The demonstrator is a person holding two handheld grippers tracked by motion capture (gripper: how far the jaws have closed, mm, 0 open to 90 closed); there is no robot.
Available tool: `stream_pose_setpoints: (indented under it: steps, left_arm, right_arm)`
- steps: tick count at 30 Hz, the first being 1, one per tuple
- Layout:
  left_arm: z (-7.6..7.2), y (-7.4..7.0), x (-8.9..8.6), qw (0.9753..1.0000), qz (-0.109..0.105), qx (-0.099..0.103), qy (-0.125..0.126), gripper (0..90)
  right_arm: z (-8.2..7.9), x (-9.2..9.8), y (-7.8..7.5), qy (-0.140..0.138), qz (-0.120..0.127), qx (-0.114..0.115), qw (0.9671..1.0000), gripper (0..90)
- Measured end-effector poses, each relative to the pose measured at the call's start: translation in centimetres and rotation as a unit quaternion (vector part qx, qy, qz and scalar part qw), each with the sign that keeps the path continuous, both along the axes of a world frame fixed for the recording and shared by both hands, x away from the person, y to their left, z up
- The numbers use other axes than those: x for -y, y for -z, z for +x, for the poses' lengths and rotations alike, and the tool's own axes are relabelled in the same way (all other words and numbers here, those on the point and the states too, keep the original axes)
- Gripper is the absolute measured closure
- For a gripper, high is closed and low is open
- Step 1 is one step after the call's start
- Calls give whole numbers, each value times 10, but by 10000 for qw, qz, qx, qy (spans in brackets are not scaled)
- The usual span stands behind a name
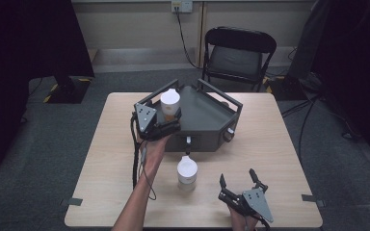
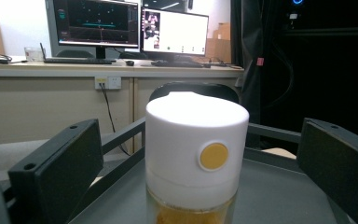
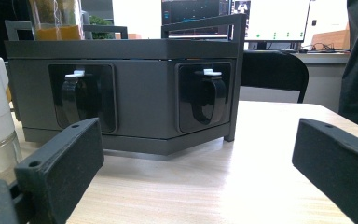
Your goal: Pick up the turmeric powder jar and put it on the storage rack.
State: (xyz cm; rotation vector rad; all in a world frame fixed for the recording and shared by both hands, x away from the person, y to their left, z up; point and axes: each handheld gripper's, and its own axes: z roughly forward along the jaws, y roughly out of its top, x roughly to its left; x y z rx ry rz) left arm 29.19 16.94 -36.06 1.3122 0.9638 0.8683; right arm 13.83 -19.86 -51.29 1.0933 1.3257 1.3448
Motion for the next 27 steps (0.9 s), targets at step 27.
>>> stream_pose_setpoints:
  steps: [27]
  left_arm:
    - [-47,25,-33,9997,-187,173,-64,1]
  right_arm:
    - [0,-1,0,18,-6,4,10000,9]
